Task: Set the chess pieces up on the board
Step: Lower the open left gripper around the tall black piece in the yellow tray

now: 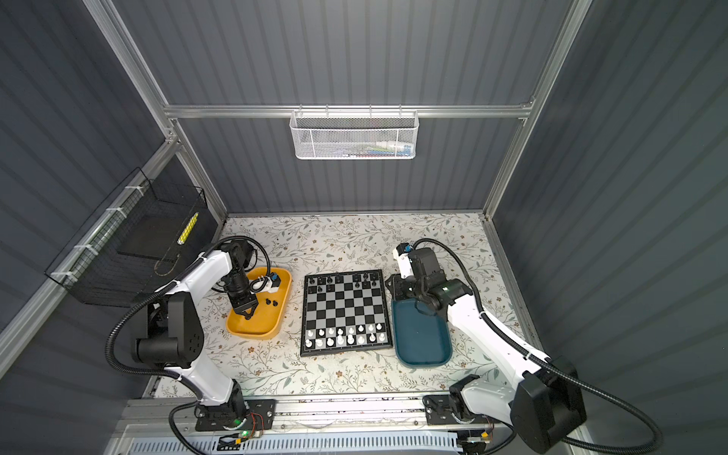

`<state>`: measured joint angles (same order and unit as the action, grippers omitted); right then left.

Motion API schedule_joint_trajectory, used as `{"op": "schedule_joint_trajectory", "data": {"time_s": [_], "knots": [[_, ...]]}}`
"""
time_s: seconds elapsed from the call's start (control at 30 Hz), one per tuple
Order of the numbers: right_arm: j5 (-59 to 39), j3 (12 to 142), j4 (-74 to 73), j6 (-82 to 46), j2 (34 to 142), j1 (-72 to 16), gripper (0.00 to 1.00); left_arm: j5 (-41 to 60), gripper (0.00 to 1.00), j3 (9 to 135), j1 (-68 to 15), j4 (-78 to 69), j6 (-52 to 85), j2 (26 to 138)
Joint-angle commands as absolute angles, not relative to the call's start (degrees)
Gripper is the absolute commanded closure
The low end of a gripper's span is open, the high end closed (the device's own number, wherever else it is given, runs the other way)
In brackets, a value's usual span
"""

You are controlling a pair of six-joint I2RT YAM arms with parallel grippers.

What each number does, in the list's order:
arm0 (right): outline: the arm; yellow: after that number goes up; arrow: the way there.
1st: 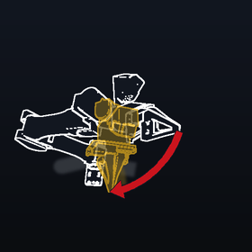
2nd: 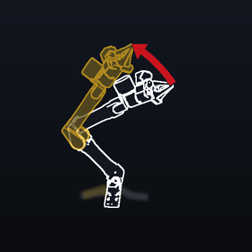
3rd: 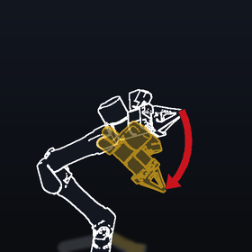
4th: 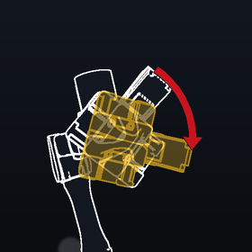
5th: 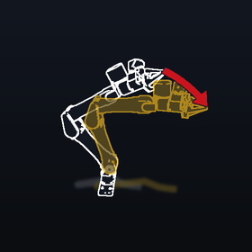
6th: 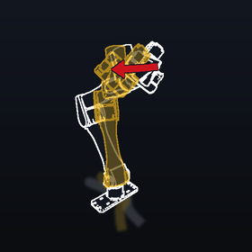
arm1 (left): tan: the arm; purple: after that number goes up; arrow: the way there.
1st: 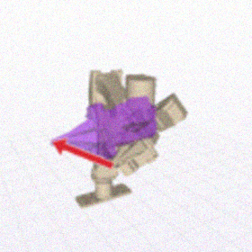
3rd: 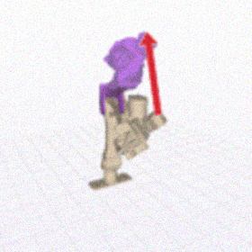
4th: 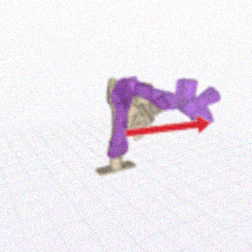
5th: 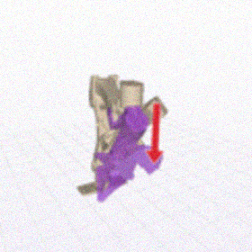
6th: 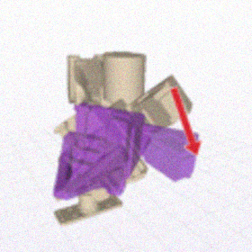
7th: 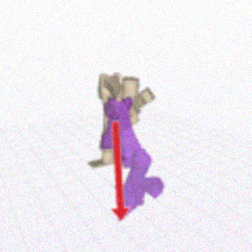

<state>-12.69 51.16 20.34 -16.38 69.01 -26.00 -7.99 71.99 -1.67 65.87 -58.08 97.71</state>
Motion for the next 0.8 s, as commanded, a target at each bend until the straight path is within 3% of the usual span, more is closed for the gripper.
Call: {"op": "schedule_joint_trajectory", "data": {"time_s": [0.0, 0.77], "knots": [[-13.6, 51.4, 20.1, -16.4, 69.2, -25.8, 0.73, -9.4, 0.55, 70.7, -1.6, 64.8, -60.1, 96.1], [-14.2, 51.5, 20.3, -16.9, 68.7, -25.9, 0.73, -13.9, 0.57, 67.6, -1.6, 61.6, -63.2, 97.2]]}}
